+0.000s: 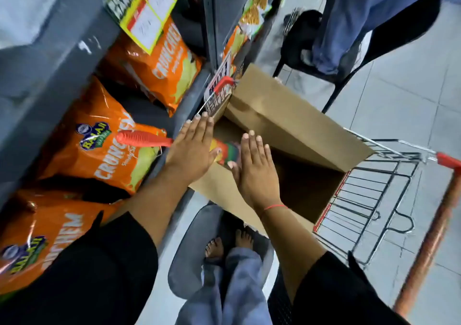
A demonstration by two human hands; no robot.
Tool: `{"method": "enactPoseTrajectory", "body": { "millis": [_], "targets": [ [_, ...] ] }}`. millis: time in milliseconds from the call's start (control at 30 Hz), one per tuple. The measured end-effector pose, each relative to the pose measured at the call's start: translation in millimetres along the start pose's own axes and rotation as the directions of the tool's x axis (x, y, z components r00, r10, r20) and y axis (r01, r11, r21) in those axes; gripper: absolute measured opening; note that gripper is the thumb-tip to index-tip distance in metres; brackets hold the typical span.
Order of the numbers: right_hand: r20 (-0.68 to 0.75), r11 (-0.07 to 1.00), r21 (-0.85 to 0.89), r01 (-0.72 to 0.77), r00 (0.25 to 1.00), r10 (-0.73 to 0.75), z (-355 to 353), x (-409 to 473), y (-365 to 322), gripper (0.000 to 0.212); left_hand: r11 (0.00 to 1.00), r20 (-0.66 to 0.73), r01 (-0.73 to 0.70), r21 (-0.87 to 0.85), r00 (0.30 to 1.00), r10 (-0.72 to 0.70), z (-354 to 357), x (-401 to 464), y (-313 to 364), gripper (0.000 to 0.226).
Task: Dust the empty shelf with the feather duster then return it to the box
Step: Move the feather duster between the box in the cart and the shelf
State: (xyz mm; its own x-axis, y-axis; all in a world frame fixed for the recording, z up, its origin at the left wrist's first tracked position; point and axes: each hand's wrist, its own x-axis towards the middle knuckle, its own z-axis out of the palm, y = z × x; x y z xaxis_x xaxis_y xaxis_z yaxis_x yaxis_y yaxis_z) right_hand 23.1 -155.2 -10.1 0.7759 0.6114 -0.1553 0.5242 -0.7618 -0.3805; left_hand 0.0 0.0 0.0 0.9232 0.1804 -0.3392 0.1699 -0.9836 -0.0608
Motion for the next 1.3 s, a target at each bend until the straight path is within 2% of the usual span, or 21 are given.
{"method": "enactPoseTrajectory", "body": {
  "millis": [100,233,333,400,600,967,1167,1300],
  "targets": [
    [0.030,1.000,0.006,-0.028,0.999,0.028,25.4,2.6,3.4,0.063,0.998,0.041,0.057,0.041,0.997,-0.058,24.1,9.3,-8.7,0.070],
    [0.063,0.999,0.045,-0.020,0.998,0.017,51.4,1.5,4.8,0.063,0.983,0.100,0.055,0.177,0.992,-0.074,38.4,18.4,-17.4,0.061],
    [0.078,0.998,0.047,-0.034,0.996,0.031,61.7,3.7,8.6,0.063,0.960,0.156,0.087,0.265,0.979,-0.132,33.2,25.6,-17.3,0.063],
    [0.083,0.998,0.046,-0.036,0.996,0.032,65.8,5.9,10.5,0.063,0.958,0.196,0.114,0.262,0.966,-0.168,28.8,28.6,-14.1,0.064],
    [0.098,0.998,0.036,-0.056,0.994,0.052,70.7,11.7,16.2,0.064,0.958,0.297,0.071,0.278,0.942,-0.156,29.3,33.2,-4.5,0.034],
    [0.140,0.997,-0.021,-0.075,0.987,0.077,69.5,1.9,26.5,0.066,0.979,0.404,0.109,0.173,0.898,-0.172,29.8,31.8,22.4,0.034],
    [0.128,0.996,-0.019,-0.092,0.987,0.094,43.2,-6.1,24.0,0.068,0.987,0.371,0.093,0.128,0.919,-0.135,-3.5,20.7,43.3,0.036],
    [0.077,0.994,-0.027,-0.105,0.991,0.107,13.0,-10.1,17.6,0.067,0.982,0.359,0.060,0.177,0.925,-0.121,-34.5,7.7,46.6,0.035]
  ]
}}
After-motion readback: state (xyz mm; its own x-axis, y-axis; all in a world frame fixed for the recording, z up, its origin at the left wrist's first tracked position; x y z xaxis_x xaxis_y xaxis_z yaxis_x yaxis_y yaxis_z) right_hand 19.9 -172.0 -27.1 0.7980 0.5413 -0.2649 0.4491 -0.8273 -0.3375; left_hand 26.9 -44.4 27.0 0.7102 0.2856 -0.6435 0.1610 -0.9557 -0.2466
